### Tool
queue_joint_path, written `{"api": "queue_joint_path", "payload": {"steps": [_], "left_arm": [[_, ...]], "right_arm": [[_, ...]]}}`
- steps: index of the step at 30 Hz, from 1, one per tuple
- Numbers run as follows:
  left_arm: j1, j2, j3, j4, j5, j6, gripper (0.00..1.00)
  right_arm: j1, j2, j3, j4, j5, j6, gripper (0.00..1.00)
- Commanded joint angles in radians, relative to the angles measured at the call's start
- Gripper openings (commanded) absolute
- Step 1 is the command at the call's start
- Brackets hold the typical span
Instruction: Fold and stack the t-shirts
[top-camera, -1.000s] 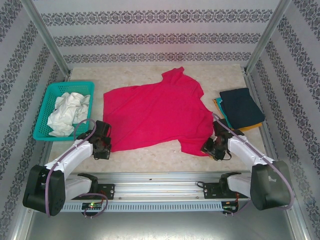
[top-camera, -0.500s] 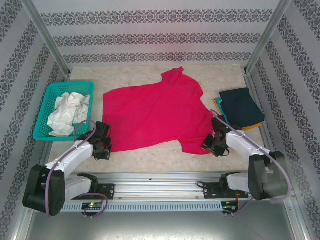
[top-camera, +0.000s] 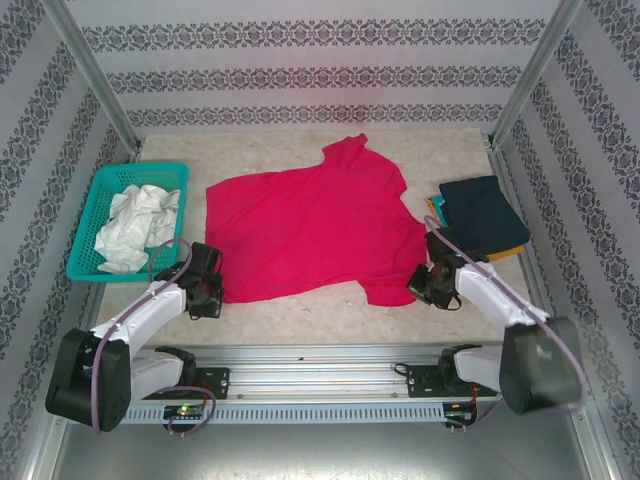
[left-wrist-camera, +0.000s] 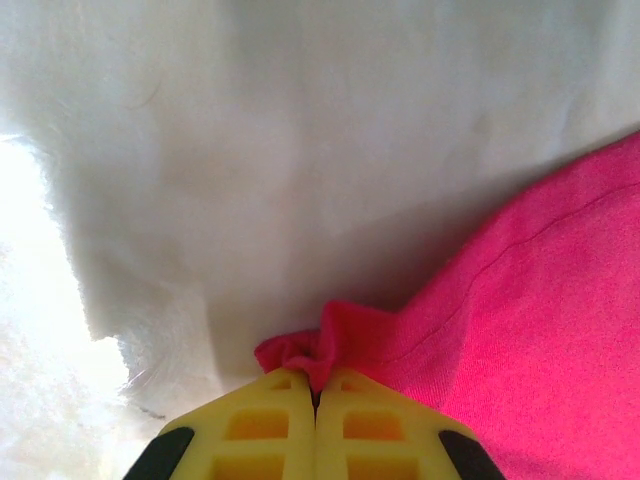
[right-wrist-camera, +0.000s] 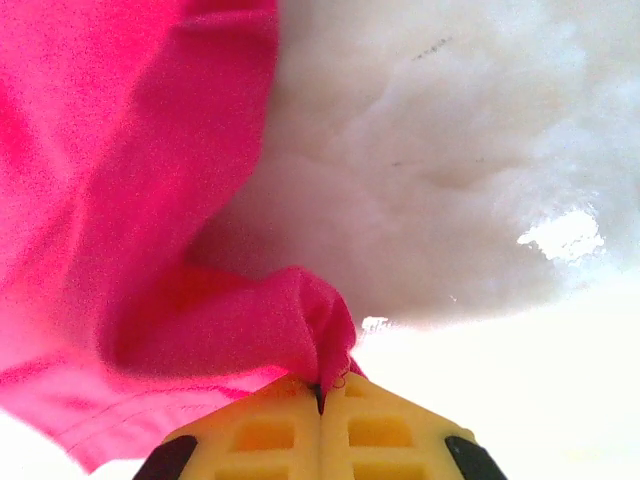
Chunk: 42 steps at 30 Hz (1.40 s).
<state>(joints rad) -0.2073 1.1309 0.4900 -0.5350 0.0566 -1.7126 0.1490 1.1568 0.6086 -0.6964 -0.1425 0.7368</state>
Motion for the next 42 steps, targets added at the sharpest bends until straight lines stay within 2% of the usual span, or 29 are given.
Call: {"api": "queue_joint_path", "payload": {"steps": [1,6,9,20,32,42], "left_arm": [[0.010,-0.037,0.004,-0.093,-0.009,0.009,0.00],[0.011,-0.097,0.058,-0.211,-0.013,0.022,0.00],[0.010,-0.118,0.096,-0.270,-0.017,0.024,0.00],[0.032,-0.097,0.215,-0.373,-0.036,0.010,0.00],[0.118,-0.024,0.285,-0.361,0.032,0.035,0.00],[0.179,0.116,0.376,-0.334,0.081,0.089,0.00]], "right_arm": [[0.025,-0.134,-0.019,-0.137,0.005,0.047,0.00],[0.115,-0.300,0.049,-0.304,0.075,0.131,0.00],[0.140,-0.298,0.135,-0.348,0.111,0.121,0.00],[0.164,-0.053,0.483,-0.365,0.152,-0.022,0.00],[0.162,0.160,0.688,-0.356,0.151,-0.151,0.00],[0.147,0.354,0.879,-0.357,0.112,-0.238,0.00]]}}
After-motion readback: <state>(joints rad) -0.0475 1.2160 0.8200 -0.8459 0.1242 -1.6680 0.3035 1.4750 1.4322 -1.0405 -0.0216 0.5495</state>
